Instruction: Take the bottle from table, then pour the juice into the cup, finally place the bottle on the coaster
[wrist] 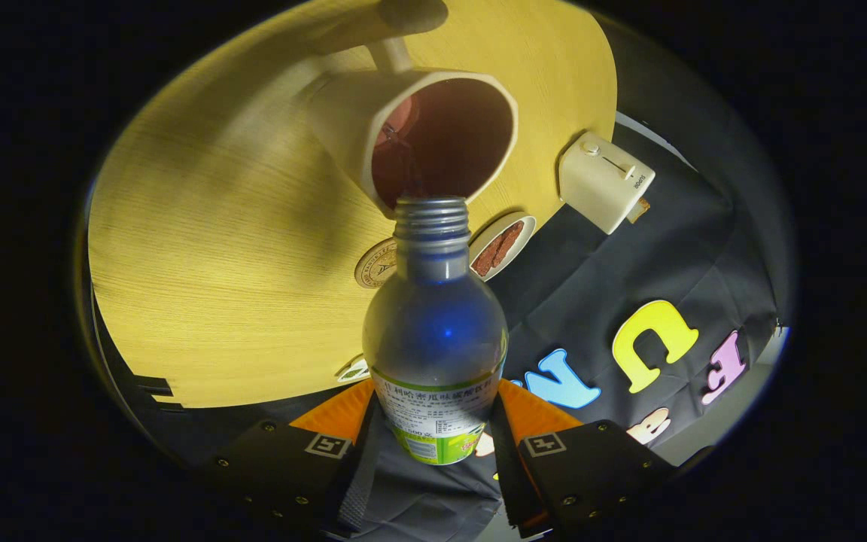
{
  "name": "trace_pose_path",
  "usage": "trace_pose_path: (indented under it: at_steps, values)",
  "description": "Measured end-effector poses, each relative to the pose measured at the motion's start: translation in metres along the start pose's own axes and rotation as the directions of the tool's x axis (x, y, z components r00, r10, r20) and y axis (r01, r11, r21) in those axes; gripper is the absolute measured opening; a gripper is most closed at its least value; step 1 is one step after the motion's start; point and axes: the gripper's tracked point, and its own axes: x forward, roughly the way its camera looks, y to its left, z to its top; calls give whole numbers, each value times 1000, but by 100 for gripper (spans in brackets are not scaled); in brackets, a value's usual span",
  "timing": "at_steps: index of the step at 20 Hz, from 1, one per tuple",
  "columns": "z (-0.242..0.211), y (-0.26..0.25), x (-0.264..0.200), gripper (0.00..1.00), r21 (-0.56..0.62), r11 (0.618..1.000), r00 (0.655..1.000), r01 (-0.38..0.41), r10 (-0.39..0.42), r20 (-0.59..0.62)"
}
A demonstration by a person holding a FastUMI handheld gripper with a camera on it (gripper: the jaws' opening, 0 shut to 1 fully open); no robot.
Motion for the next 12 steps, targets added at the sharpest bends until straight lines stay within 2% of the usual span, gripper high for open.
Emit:
trace_pose_path:
  at_steps: [6,12]
  values:
    - [-3,-7,0,68,-16,1000,1000,3,-3,-13]
    - [2,-8,-2,68,17,1000,1000,-1,1,5]
